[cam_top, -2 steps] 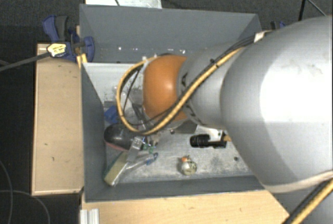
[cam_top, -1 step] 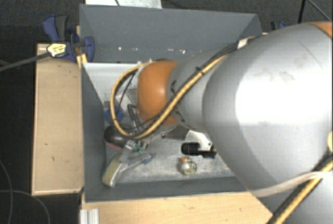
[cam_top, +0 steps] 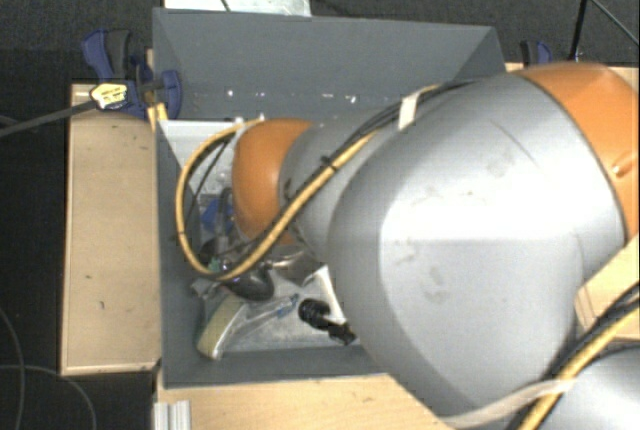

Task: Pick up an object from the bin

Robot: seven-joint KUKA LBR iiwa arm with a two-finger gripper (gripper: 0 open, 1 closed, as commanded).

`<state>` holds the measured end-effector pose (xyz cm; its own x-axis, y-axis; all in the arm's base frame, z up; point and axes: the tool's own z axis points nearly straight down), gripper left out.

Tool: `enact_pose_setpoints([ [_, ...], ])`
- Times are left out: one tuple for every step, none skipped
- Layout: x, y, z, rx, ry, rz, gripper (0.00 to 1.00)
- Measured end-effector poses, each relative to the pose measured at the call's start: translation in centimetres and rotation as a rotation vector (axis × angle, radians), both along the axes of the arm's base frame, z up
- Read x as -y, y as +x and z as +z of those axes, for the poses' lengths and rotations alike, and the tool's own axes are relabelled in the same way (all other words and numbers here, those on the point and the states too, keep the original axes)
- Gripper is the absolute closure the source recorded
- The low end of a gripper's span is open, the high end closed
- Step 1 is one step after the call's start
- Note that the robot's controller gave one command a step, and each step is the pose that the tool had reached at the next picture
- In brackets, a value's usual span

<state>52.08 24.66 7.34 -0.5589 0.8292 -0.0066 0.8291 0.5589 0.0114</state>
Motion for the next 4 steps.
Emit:
enact_pose_setpoints([
  [0.1, 0.1, 0.2, 0.002, -0.002, 0.004, 1.0],
  [0.1, 0.3, 1.2, -0.007, 0.0, 0.008, 1.0],
  [0.1, 0.3, 2.0, -0.009, -0.001, 0.014, 1.0],
  [0.1, 0.4, 2.7, -0.007, -0.001, 0.019, 1.0],
])
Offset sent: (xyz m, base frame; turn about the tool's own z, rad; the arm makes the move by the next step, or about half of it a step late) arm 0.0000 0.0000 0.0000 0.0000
